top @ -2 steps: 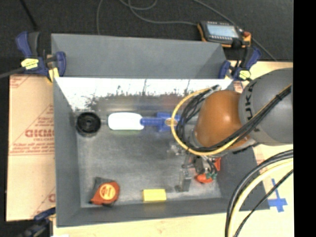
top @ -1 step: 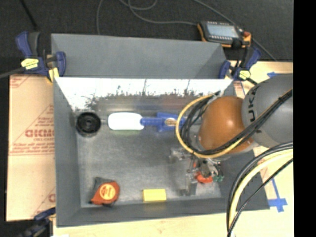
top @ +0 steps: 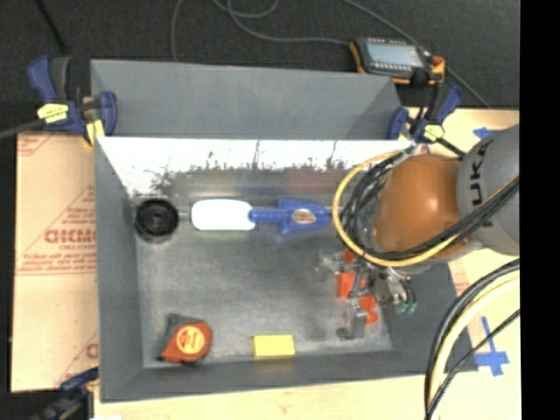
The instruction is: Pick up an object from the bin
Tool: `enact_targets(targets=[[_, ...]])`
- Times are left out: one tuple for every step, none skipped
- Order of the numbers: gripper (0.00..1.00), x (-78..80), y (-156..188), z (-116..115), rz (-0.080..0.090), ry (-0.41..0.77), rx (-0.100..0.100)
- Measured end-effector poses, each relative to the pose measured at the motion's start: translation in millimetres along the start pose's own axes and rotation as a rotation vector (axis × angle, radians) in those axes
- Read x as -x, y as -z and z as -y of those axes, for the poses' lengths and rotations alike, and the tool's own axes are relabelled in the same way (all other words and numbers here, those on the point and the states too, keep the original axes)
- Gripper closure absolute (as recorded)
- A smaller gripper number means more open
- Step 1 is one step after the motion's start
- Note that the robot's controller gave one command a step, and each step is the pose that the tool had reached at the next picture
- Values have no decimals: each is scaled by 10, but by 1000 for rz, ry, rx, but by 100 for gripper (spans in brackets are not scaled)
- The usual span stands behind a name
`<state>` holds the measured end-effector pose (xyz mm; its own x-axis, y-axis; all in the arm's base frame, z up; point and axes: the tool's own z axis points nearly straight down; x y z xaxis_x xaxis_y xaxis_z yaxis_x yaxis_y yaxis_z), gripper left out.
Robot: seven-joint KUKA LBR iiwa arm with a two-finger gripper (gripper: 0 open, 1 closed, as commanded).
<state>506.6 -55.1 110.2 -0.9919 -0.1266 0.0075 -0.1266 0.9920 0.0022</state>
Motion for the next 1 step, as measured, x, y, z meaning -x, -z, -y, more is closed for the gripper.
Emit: enact_targets(targets=[[0,33,221,115,8,-2,-1]])
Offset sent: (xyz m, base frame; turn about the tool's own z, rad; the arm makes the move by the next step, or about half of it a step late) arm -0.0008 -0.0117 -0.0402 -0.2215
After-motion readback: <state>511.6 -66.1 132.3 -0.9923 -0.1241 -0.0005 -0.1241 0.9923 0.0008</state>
